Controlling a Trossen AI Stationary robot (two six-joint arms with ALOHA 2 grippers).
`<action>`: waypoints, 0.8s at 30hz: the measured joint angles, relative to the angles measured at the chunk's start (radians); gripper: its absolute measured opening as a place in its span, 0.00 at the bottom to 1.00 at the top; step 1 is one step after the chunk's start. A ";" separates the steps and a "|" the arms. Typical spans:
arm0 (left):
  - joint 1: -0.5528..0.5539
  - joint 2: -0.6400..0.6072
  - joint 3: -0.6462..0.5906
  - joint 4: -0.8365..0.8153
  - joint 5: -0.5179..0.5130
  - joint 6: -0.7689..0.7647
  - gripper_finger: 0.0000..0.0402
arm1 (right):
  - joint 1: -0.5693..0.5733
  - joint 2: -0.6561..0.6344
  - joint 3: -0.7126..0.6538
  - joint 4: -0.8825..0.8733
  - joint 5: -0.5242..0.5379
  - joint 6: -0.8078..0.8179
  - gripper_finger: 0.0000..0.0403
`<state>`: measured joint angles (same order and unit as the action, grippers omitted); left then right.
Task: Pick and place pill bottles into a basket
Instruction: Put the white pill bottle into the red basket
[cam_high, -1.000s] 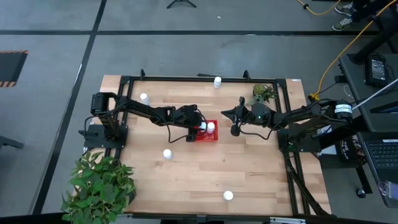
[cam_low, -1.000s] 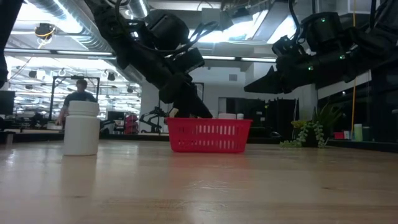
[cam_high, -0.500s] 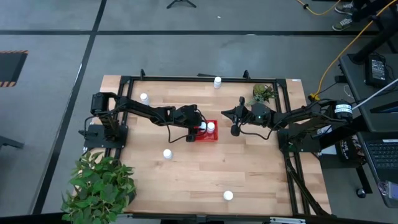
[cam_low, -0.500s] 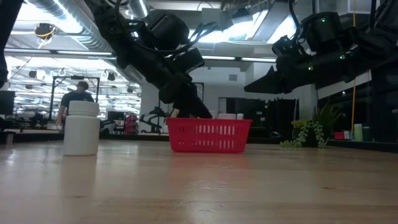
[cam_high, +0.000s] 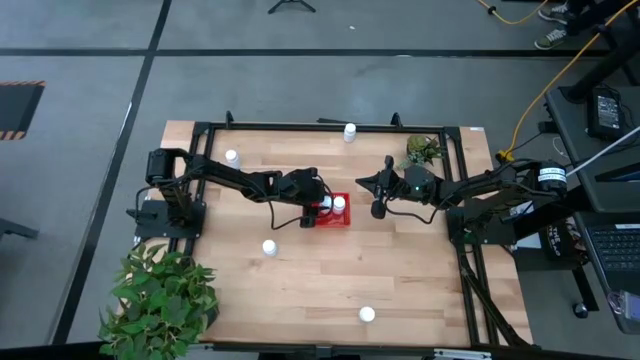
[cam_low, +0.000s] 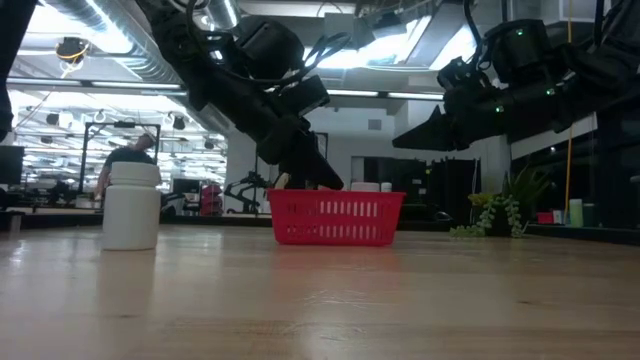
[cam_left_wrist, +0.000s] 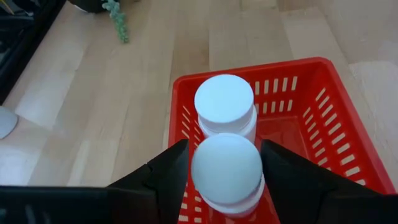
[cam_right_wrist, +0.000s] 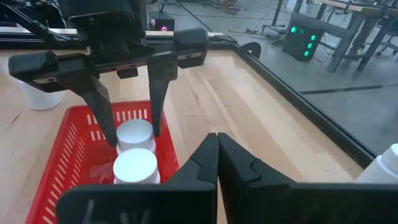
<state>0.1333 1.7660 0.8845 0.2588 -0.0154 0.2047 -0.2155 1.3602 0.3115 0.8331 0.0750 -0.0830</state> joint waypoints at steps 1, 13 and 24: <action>0.000 0.000 0.000 0.000 0.000 0.000 0.48 | 0.000 0.000 0.000 0.000 0.000 0.000 0.01; 0.000 0.000 0.000 0.000 0.000 0.015 0.48 | 0.000 0.000 0.000 0.000 0.000 0.000 0.01; 0.000 -0.048 0.000 -0.006 0.000 0.017 0.48 | 0.000 0.000 0.000 0.000 0.000 0.000 0.01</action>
<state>0.1333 1.7182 0.8841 0.2527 -0.0154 0.2221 -0.2157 1.3602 0.3115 0.8330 0.0750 -0.0834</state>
